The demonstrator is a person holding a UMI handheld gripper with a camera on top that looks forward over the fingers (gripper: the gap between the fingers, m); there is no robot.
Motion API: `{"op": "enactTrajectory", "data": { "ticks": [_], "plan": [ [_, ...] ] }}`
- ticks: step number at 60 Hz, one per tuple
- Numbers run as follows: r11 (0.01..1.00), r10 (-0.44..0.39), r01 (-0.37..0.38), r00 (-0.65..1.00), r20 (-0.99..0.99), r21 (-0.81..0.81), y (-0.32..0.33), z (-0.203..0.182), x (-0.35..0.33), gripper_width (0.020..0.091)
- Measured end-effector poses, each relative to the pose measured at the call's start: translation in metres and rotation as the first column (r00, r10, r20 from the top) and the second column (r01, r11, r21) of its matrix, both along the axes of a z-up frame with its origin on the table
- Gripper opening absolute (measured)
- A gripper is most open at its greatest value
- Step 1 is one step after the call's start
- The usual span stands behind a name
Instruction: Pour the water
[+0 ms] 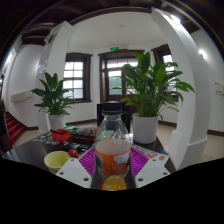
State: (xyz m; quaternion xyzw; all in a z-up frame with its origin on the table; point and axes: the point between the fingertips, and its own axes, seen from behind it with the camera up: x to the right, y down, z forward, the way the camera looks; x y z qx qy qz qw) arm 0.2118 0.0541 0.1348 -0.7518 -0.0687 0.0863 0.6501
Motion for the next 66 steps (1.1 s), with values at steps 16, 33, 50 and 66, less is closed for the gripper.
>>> {"op": "enactTrajectory", "data": {
  "ticks": [16,33,50,66],
  "plan": [
    [0.997,-0.065,0.065,0.998,-0.001,-0.037,-0.018,0.000,0.006,0.0745],
    [0.977,-0.191,0.191,0.982,0.010,-0.090,-0.119,-0.013,0.011,0.0833],
    [0.974,-0.207,0.205,0.978,-0.016,-0.092,-0.193,0.013,-0.022,0.0834],
    [0.986,-0.161,0.159,0.986,-0.032,-0.059,-0.221,0.040,-0.051,0.0836]
  ]
}}
